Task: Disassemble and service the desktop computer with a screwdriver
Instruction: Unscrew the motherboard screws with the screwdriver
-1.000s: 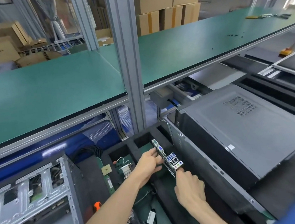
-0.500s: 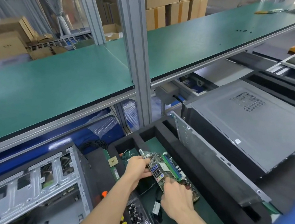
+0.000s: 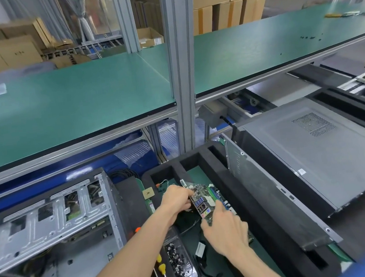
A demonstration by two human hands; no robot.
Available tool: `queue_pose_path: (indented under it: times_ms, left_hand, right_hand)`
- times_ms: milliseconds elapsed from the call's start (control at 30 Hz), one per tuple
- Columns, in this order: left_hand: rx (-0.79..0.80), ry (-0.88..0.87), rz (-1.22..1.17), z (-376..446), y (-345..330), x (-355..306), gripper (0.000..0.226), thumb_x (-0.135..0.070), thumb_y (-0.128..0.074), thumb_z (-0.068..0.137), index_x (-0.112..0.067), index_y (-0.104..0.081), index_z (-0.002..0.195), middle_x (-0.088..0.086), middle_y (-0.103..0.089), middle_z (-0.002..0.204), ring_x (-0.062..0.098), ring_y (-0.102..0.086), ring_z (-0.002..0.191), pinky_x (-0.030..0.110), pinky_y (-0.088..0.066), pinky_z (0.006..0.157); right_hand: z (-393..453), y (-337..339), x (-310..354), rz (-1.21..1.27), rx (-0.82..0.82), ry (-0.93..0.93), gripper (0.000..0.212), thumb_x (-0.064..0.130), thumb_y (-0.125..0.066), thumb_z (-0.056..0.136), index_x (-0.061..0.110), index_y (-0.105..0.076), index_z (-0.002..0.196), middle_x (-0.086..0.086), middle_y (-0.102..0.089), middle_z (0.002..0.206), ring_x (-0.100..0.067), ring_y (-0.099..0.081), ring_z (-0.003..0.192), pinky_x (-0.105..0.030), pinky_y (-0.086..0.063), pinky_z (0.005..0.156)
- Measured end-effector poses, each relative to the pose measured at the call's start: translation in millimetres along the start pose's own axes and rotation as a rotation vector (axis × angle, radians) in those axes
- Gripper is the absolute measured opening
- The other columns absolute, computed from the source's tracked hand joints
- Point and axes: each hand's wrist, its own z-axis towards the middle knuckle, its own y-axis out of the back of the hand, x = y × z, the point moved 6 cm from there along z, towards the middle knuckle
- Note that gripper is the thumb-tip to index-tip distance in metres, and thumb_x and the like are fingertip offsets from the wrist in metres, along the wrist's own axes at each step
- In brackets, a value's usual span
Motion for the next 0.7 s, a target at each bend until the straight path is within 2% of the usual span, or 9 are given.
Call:
queue_pose_path:
  times_ms: [67, 133, 167, 233, 300, 433, 600, 700]
  left_hand:
    - [-0.006, -0.044, 0.036, -6, 8, -8, 0.009, -0.006, -0.065, 0.084, -0.014, -0.061, 0.082, 0.006, -0.062, 0.082, 0.023, -0.059, 0.077, 0.04, -0.055, 0.079]
    - [-0.025, -0.09, 0.014, -12, 19, -14, 0.012, -0.007, -0.066, 0.08, -0.016, -0.061, 0.086, 0.003, -0.059, 0.076, 0.02, -0.056, 0.069, 0.04, -0.049, 0.074]
    - [-0.043, -0.12, 0.004, -15, 25, -17, 0.019, -0.007, -0.066, 0.08, -0.017, -0.063, 0.096, 0.005, -0.061, 0.082, 0.019, -0.059, 0.071, 0.036, -0.048, 0.076]
    - [-0.085, -0.157, 0.013, -21, 42, -22, 0.04, -0.01, -0.068, 0.085, -0.017, -0.062, 0.124, 0.007, -0.069, 0.106, 0.021, -0.068, 0.09, 0.037, -0.054, 0.092]
    - [-0.115, -0.191, 0.02, -32, 63, -27, 0.045, -0.013, -0.069, 0.088, -0.016, -0.06, 0.132, 0.008, -0.071, 0.109, 0.02, -0.07, 0.099, 0.041, -0.056, 0.097]
    - [-0.164, -0.289, -0.001, -60, 110, -32, 0.041, -0.016, -0.068, 0.088, -0.02, -0.063, 0.129, 0.001, -0.073, 0.101, 0.014, -0.071, 0.095, 0.036, -0.057, 0.094]
    - [-0.259, -0.366, 0.009, -97, 175, -23, 0.03, -0.012, -0.063, 0.092, -0.02, -0.069, 0.12, -0.002, -0.074, 0.103, 0.009, -0.071, 0.094, 0.031, -0.058, 0.091]
    - [-0.344, -0.42, 0.099, -121, 210, -8, 0.024, -0.015, -0.064, 0.092, -0.025, -0.072, 0.113, -0.008, -0.074, 0.103, 0.004, -0.07, 0.092, 0.023, -0.057, 0.087]
  right_hand:
    - [4, 12, 9, 0.026, -0.064, 0.02, 0.058, 0.052, -0.049, 0.093, 0.02, -0.032, 0.139, 0.0, -0.069, 0.11, -0.027, -0.068, 0.098, -0.039, -0.037, 0.067]
    - [8, 21, 23, 0.034, -0.094, 0.061, 0.062, 0.052, -0.05, 0.093, 0.02, -0.03, 0.143, -0.001, -0.068, 0.115, -0.027, -0.068, 0.099, -0.038, -0.036, 0.067]
    - [10, 25, 32, 0.037, -0.103, 0.086, 0.06, 0.052, -0.049, 0.094, 0.021, -0.032, 0.141, -0.001, -0.067, 0.117, -0.028, -0.067, 0.099, -0.038, -0.036, 0.066]
    - [12, 30, 53, 0.036, -0.113, 0.141, 0.05, 0.051, -0.049, 0.094, 0.022, -0.035, 0.132, 0.0, -0.066, 0.114, -0.027, -0.067, 0.097, -0.039, -0.036, 0.066]
    - [11, 32, 76, 0.025, -0.12, 0.197, 0.047, 0.05, -0.049, 0.095, 0.022, -0.037, 0.131, 0.002, -0.068, 0.112, -0.024, -0.067, 0.096, -0.039, -0.038, 0.066]
    - [4, 31, 123, 0.036, -0.12, 0.293, 0.056, 0.049, -0.047, 0.095, 0.022, -0.038, 0.142, -0.001, -0.067, 0.12, -0.026, -0.067, 0.104, -0.039, -0.043, 0.071]
    - [-19, 21, 181, 0.058, -0.091, 0.449, 0.039, 0.046, -0.048, 0.095, 0.026, -0.043, 0.129, 0.0, -0.07, 0.106, -0.027, -0.068, 0.095, -0.037, -0.038, 0.065]
    - [-36, 8, 211, 0.069, -0.024, 0.527, 0.039, 0.045, -0.046, 0.097, 0.026, -0.043, 0.132, -0.002, -0.07, 0.108, -0.029, -0.068, 0.098, -0.04, -0.049, 0.072]
